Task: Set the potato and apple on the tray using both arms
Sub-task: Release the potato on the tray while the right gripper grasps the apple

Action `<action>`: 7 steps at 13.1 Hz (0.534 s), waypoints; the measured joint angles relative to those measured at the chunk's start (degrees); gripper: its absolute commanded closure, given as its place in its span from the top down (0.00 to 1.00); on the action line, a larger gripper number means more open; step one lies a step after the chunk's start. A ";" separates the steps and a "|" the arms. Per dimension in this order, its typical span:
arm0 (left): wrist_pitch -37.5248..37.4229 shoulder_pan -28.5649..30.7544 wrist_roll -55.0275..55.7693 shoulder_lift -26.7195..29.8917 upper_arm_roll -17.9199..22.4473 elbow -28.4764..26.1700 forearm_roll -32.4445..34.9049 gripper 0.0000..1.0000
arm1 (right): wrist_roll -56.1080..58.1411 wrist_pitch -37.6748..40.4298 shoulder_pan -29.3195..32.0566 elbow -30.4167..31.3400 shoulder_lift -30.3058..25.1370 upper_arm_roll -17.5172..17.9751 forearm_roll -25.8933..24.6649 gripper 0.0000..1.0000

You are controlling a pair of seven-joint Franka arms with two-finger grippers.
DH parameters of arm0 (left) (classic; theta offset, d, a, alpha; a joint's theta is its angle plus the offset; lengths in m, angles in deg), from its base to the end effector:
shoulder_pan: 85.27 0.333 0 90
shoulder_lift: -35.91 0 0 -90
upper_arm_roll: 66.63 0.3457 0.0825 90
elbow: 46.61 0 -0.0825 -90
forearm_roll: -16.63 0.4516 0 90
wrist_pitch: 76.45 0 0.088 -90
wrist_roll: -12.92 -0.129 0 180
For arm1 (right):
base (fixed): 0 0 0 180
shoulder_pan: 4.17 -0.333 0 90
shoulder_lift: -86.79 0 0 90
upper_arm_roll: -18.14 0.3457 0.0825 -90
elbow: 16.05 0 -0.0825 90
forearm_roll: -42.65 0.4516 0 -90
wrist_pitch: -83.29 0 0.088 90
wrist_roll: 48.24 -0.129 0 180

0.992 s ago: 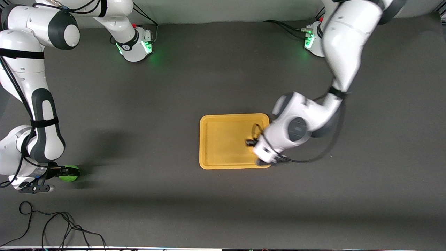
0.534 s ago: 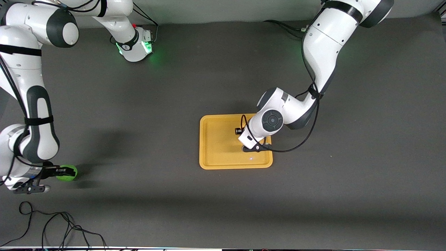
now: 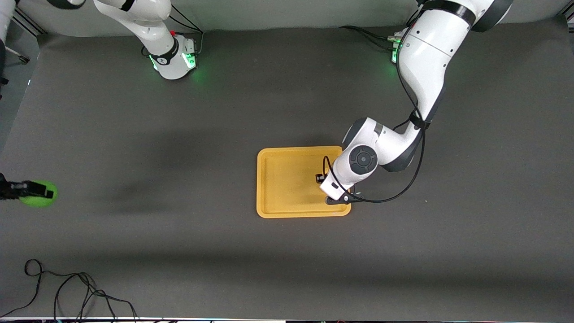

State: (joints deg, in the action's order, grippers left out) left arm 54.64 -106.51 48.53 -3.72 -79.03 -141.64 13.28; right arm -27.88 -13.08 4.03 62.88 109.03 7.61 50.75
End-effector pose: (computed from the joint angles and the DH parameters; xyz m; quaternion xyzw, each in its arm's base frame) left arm 0.6265 -0.4041 0.1642 0.9938 0.0593 -0.0717 0.0607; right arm 0.7147 -0.2031 0.4833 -0.9986 -0.0090 0.0247 0.0460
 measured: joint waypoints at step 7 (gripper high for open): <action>-8.54 0.99 -0.25 3.40 1.85 1.08 3.46 1.00 | -20.04 2.80 -15.62 10.91 -14.07 0.20 -3.26 0.44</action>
State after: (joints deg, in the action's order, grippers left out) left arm 46.10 -105.51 48.28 -0.32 -77.18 -140.56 16.74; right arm -47.92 -10.28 -11.58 73.78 94.96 7.81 47.49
